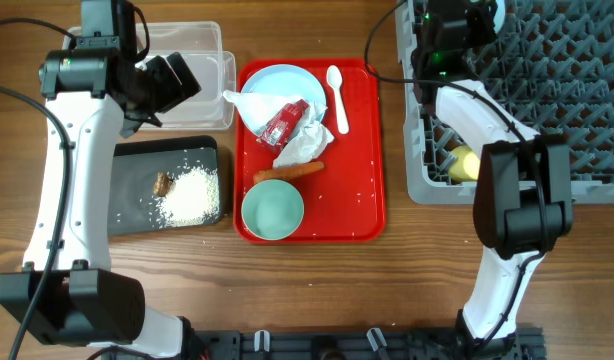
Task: Sort waste into correct bins and load items into the dishwasher rack
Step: 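Grasp the light-blue bowl with the right gripper and carry it to the rack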
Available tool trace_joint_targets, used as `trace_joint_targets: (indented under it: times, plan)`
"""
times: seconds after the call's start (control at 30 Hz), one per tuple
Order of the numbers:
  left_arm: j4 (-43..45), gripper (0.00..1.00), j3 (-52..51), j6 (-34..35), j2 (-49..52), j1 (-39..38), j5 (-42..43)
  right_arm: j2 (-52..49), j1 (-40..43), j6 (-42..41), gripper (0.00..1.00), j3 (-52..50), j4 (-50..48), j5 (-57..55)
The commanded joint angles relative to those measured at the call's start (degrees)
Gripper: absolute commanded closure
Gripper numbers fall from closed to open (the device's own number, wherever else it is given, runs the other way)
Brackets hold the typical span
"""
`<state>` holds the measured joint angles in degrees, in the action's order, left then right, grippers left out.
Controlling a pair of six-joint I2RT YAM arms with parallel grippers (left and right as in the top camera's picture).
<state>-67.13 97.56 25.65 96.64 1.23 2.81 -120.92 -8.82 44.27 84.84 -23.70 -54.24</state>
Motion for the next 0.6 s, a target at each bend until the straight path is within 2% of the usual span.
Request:
trace_joint_targets:
  times: [0.0,0.33,0.47,0.5,0.57]
  plan:
    - [0.0,0.00,0.2,0.3,0.1,0.2,-1.0,-1.9,-0.4,-0.4,0.96,0.5,1.5,-1.0]
    - [0.0,0.00,0.2,0.3,0.1,0.2,-1.0,-2.4,-4.2,-3.0,0.96,0.2,6.7,0.3]
    - [0.0,0.00,0.2,0.3,0.1,0.2,-1.0,-2.4,-4.5,-7.5,0.94,0.2,10.0,0.4]
    - [0.0,0.00,0.2,0.3,0.1,0.2,-1.0,-2.4,-4.5,-8.6,0.83,0.2,11.8,0.5]
    - [0.0,0.00,0.2,0.3,0.1,0.2,-1.0,-2.4,-4.9,-8.9,0.50,0.2,14.6,0.5]
